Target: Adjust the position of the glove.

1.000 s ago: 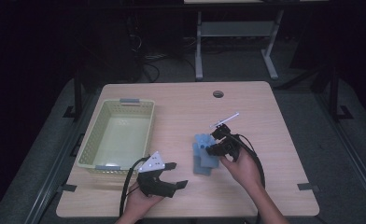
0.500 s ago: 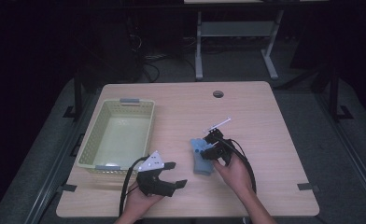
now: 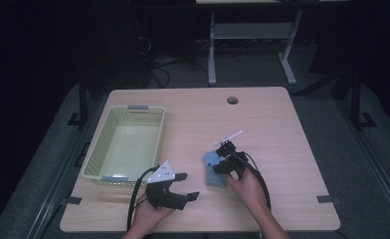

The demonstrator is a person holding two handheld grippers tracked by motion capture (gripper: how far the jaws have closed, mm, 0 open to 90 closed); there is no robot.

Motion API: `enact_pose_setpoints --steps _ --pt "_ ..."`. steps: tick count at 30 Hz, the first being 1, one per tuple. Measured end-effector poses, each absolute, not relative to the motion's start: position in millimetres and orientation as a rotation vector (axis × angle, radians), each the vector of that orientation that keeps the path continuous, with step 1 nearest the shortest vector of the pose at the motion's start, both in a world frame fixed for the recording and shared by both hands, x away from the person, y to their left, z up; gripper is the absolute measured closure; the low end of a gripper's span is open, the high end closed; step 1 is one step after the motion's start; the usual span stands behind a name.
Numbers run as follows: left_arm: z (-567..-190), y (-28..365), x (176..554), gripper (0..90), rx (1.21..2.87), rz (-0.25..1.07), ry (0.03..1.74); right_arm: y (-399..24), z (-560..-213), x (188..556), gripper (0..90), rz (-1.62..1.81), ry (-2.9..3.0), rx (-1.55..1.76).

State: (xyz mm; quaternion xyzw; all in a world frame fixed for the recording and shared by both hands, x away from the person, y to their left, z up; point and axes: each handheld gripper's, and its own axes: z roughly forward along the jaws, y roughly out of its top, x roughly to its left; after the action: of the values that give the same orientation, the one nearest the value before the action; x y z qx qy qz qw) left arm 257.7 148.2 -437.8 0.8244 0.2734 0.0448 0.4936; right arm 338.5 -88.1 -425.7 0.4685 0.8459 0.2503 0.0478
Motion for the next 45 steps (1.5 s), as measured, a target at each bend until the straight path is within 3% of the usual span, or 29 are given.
enact_pose_setpoints --steps 2,8,15,32,45 --pt "-438 148 258 22.1 1.998 0.11 0.662 -92 -422 338 62.1 0.802 2.555 1.435" --pt "-438 147 258 22.4 2.0 0.109 0.663 -95 -415 334 72.3 0.882 2.557 1.383" --pt "-440 145 258 23.6 2.012 0.114 0.677 -88 -438 338 73.3 0.782 2.645 1.372" --pt "-444 138 270 26.3 2.032 0.056 0.756 -128 -426 331 49.9 1.04 2.559 1.498" --pt "-443 120 294 29.0 1.957 -0.049 0.948 -154 -434 326 43.4 1.235 2.49 1.647"
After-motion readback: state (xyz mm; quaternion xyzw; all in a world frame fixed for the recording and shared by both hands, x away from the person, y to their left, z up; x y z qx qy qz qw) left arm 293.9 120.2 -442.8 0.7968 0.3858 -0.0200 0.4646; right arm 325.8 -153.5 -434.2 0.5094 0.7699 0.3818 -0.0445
